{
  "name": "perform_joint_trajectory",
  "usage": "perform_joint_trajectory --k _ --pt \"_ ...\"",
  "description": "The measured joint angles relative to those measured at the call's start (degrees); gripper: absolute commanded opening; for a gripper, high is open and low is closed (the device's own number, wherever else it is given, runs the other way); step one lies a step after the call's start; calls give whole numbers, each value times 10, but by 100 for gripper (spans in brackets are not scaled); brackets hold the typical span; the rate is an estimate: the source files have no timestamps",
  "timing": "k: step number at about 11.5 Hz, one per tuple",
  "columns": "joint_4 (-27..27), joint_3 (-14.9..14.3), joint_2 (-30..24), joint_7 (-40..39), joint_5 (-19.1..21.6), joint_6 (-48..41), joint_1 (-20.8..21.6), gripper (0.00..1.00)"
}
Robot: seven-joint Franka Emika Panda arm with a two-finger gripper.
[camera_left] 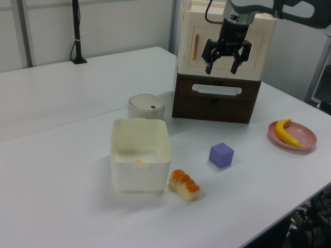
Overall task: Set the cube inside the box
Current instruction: 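Move the gripper down toward the purple cube and open it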
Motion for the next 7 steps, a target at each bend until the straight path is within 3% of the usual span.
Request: perform_joint_trajectory --k 3,7 --pt "0 -7 0 -39 30 0 0 100" --pt "0 -10 0 -52 34 0 0 100"
